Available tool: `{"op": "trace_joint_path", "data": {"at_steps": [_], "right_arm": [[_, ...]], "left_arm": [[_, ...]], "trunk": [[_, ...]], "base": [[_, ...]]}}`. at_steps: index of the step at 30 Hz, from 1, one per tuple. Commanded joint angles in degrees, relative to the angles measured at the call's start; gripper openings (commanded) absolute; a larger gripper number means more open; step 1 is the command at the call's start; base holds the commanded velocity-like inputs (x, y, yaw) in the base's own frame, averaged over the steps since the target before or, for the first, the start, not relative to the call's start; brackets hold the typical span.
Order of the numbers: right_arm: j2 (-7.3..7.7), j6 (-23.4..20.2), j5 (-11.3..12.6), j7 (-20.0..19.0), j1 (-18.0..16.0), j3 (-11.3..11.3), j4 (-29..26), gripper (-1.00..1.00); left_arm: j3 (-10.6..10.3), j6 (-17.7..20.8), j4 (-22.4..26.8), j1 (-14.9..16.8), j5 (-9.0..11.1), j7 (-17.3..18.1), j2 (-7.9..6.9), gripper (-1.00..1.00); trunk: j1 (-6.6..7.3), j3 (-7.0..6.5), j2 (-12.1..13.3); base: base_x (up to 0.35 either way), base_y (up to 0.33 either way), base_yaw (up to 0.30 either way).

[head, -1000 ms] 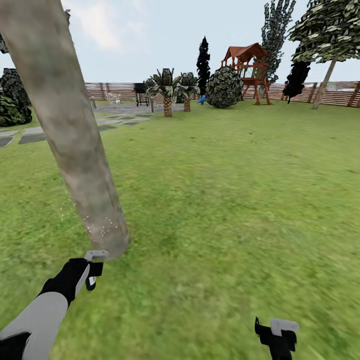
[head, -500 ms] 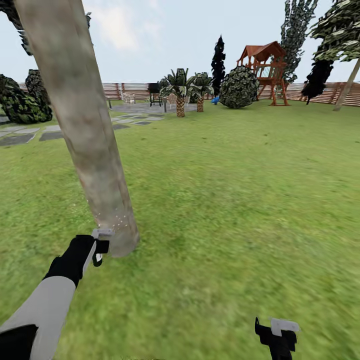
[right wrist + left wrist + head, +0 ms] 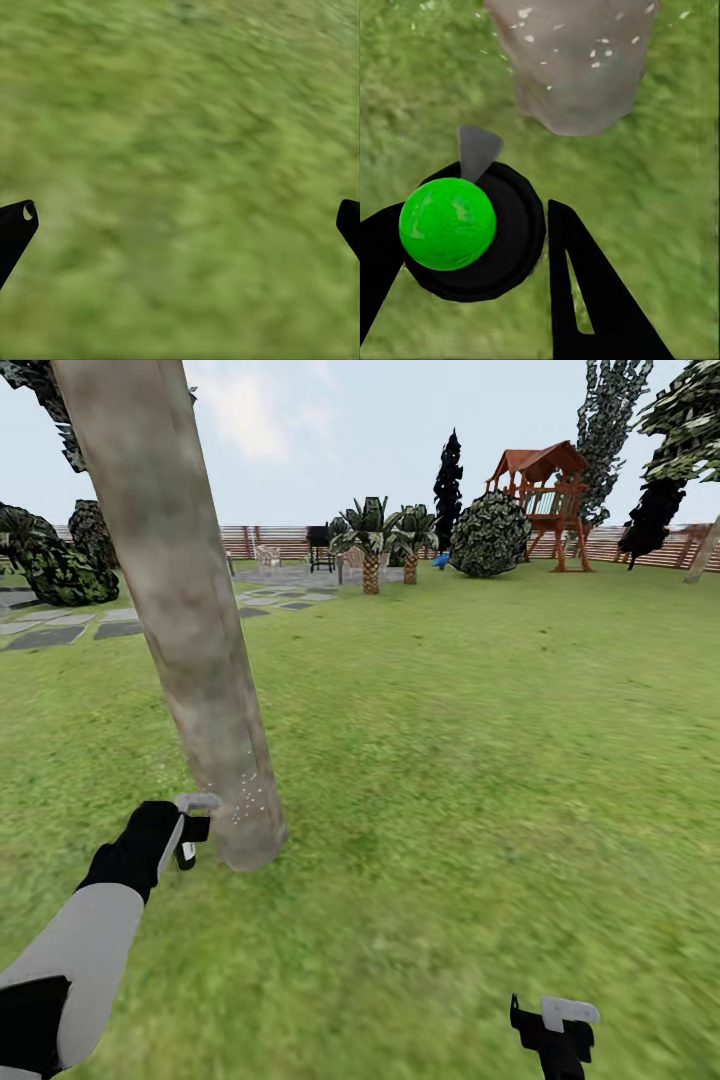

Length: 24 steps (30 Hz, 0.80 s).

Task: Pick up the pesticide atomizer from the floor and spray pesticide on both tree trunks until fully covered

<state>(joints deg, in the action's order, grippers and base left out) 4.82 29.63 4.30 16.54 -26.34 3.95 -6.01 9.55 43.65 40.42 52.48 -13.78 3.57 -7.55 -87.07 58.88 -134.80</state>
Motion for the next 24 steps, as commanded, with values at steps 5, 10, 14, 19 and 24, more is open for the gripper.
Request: {"op": "trace_joint_path", "data": {"at_steps": [5, 10, 14, 19, 24], "right_arm": [[0.02, 0.17, 0.45, 0.10, -0.03, 0.45, 0.03, 1.00], [-0.06, 0.17, 0.45, 0.09, -0.03, 0.45, 0.03, 1.00], [-0.07, 0.17, 0.45, 0.14, -0.03, 0.45, 0.03, 1.00], [-0.07, 0.17, 0.45, 0.09, -0.03, 0.45, 0.03, 1.00], [-0.07, 0.17, 0.45, 0.08, -0.03, 0.45, 0.03, 1.00]], "left_arm": [[0.18, 0.24, 0.27, 0.58, -1.12, 0.30, 1.56, -1.00], [0.55, 0.27, 0.25, 0.22, -1.27, 0.24, 0.78, -1.00], [0.56, 0.23, 0.09, -0.10, -1.48, 0.14, 0.63, -1.00], [0.53, 0.13, -0.46, -0.27, -1.47, -0.13, 0.65, -1.00], [0.52, 0.06, -0.43, -0.28, -1.43, -0.14, 0.70, -1.00]], "trunk": [[0.01, 0.05, -0.02], [0.01, 0.05, -0.02], [0.01, 0.05, -0.02], [0.01, 0.05, -0.02], [0.01, 0.05, -0.02]], "base": [[0.151, -0.164, 0.000], [0.220, -0.197, 0.156], [0.240, -0.175, 0.270], [0.240, -0.175, 0.278], [0.066, -0.255, 0.278]]}}
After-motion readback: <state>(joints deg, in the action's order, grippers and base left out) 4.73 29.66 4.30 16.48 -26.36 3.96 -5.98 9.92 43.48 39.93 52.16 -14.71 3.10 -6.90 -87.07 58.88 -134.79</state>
